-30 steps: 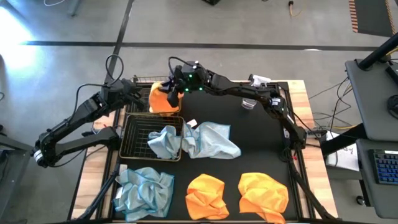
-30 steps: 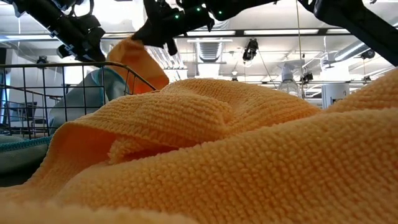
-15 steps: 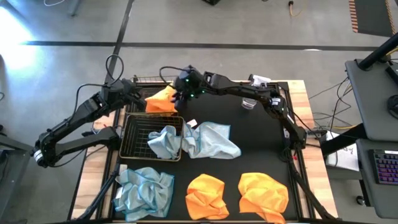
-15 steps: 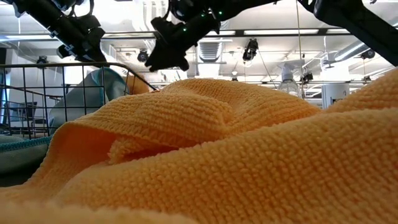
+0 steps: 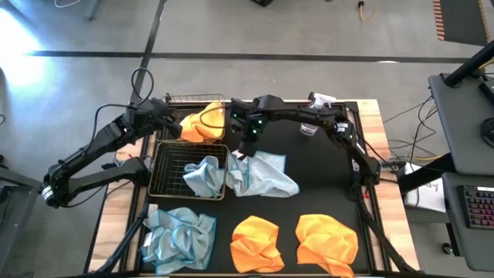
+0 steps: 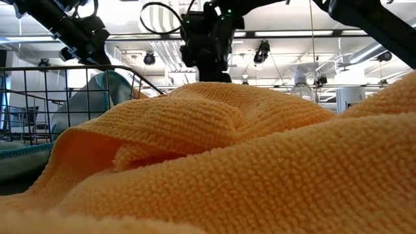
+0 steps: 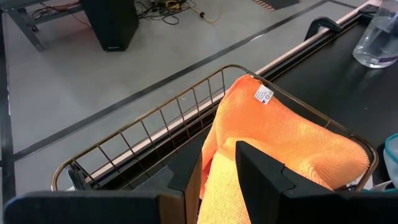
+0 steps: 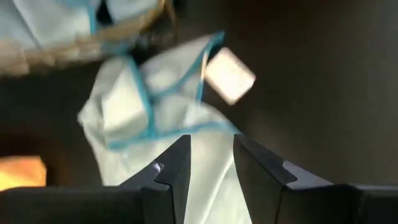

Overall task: Sort microfiber towel by color & place in baskets
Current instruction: Put the blue towel into the bottom wire basket, then put the yellow towel into the top wire basket

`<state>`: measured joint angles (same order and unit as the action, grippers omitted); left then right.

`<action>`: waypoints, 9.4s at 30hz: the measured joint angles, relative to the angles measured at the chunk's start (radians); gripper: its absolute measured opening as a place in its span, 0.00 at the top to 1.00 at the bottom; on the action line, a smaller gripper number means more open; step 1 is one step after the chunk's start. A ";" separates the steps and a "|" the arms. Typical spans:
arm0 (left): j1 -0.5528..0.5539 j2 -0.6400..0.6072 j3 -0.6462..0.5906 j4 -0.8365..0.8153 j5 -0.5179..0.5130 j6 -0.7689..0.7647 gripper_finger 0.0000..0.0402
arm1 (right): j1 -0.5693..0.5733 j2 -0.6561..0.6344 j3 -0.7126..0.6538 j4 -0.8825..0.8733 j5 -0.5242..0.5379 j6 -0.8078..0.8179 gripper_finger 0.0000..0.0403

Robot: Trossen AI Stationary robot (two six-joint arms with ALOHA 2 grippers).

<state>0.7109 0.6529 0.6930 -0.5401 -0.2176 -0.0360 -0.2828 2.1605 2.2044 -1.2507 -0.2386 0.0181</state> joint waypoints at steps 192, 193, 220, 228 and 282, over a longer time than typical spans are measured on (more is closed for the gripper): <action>0.000 0.000 -0.002 -0.010 0.001 -0.010 0.79 | 0.234 -0.005 0.150 0.301 0.135 -0.306 0.98; 0.000 0.000 -0.002 -0.010 0.001 -0.010 0.79 | 0.234 -0.011 0.153 0.343 0.134 -0.306 0.98; 0.000 0.000 -0.002 -0.015 0.000 -0.010 0.79 | 0.234 -0.043 0.151 1.088 0.132 -0.269 0.97; 0.000 0.000 -0.002 -0.015 0.000 -0.010 0.79 | 0.235 -0.035 0.148 0.880 0.122 -0.174 0.97; 0.000 0.000 -0.056 0.031 0.000 -0.044 0.79 | 0.237 0.033 0.143 0.620 -0.129 -0.413 0.66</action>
<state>0.7105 0.6529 0.6365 -0.5091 -0.2173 -0.0799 -0.0461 2.1937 2.3474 -0.6305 -0.3676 -0.3949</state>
